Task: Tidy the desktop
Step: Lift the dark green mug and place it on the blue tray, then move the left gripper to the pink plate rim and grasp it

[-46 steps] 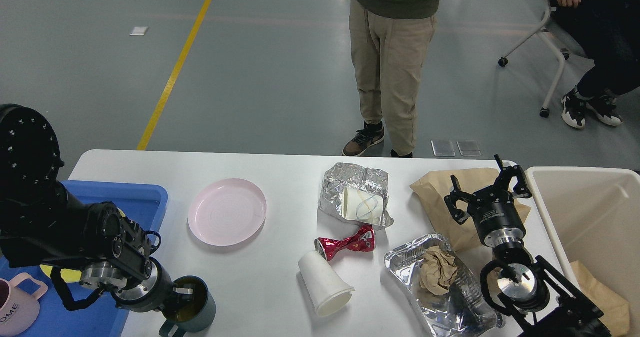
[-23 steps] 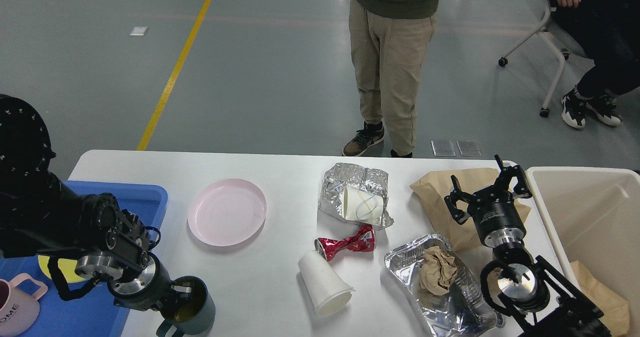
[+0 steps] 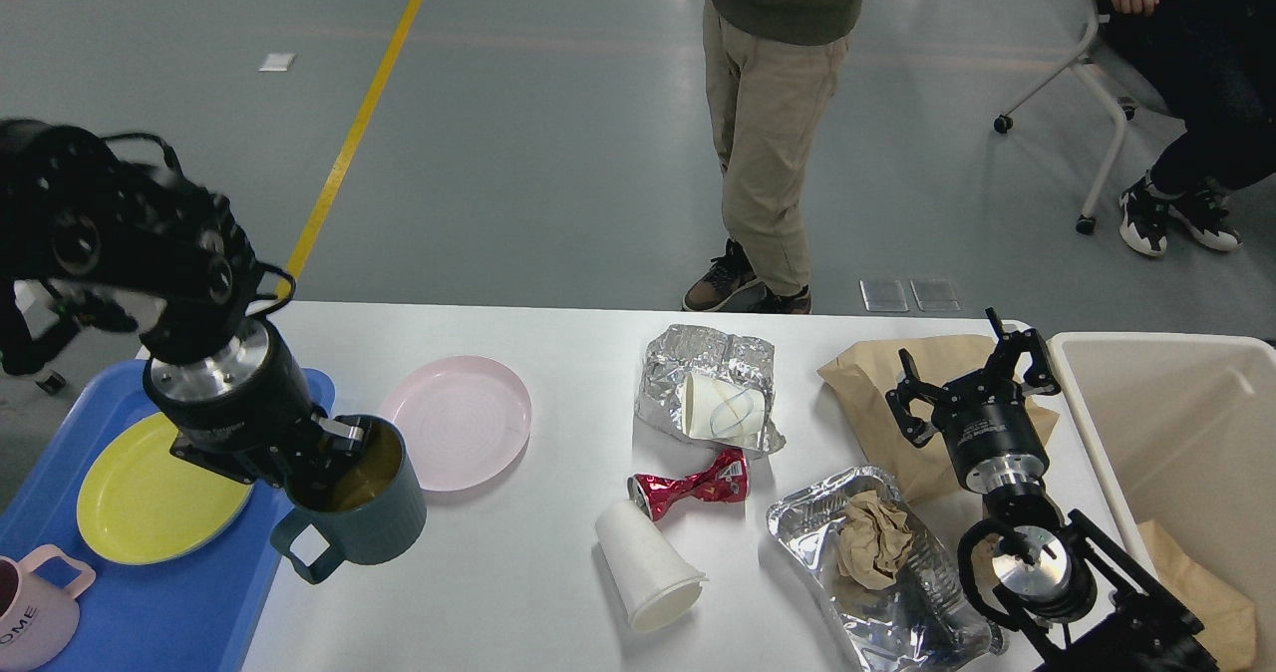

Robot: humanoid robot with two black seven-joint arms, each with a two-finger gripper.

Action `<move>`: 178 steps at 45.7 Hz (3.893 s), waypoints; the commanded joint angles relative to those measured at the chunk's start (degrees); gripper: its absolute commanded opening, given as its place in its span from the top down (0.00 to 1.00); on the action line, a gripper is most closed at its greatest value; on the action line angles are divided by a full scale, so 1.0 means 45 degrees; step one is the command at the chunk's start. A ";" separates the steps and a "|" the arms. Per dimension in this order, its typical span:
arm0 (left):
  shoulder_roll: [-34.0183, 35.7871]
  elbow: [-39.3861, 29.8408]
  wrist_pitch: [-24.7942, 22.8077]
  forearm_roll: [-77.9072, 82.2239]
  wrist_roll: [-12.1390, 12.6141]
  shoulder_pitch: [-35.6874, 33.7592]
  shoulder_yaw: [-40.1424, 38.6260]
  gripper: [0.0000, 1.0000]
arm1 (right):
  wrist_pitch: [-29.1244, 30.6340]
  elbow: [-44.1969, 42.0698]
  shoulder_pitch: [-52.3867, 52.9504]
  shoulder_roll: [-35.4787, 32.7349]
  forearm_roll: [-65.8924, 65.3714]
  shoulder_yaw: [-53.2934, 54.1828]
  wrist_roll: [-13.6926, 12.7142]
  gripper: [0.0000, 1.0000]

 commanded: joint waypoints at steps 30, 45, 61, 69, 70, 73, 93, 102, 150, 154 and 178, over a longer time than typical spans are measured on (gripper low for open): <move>0.2170 -0.0185 -0.0976 0.1546 -0.1123 -0.2439 0.1649 1.00 | 0.0000 0.0018 0.0000 0.0000 0.0010 0.0000 0.0000 0.00; 0.5686 0.2958 -0.0369 0.4515 -0.1630 0.2385 0.1396 1.00 | 0.0000 0.0018 0.0000 0.0000 0.0010 0.0000 0.0000 0.00; 0.6703 0.6436 0.0256 0.6274 -0.2471 0.8147 -0.1181 1.00 | 0.0000 0.0018 0.0000 0.0000 0.0010 0.0000 0.0000 0.00; 0.6860 0.7316 0.0510 0.6391 -0.2471 0.9281 -0.1573 1.00 | 0.0000 0.0018 0.0000 0.0000 0.0010 0.0000 0.0000 0.00; 0.6879 0.7336 0.0568 0.6449 -0.2490 0.9340 -0.1631 1.00 | 0.0000 0.0018 0.0000 0.0000 0.0010 0.0000 0.0000 0.00; 0.6899 0.7355 0.0900 0.6586 -0.2529 0.9652 -0.1807 1.00 | 0.0000 -0.0001 0.0000 0.0000 0.0010 0.0000 0.0000 0.00; 0.7231 0.7375 0.2014 0.7036 -0.2568 1.1001 -0.2745 0.99 | 0.0000 0.0018 0.0000 0.0019 0.0010 0.0000 0.0000 0.00; 0.7231 0.7355 0.2034 0.6821 -0.2568 1.1020 -0.2843 0.86 | 0.0000 -0.0001 0.0000 0.0000 0.0010 0.0000 0.0000 0.00; 0.7270 0.6731 0.2776 0.6606 -0.2471 0.9928 -0.2375 0.07 | 0.0000 0.0018 0.0000 0.0000 0.0010 0.0000 0.0000 0.00; 0.7290 0.5971 0.2795 0.6606 -0.2607 0.8914 -0.1400 0.06 | 0.0000 0.0018 0.0000 0.0000 0.0010 0.0000 0.0000 0.00; 0.3778 0.0678 0.2718 0.3131 -0.2471 -0.0168 0.2607 0.05 | 0.0000 0.0018 0.0000 0.0000 0.0010 0.0000 0.0000 0.00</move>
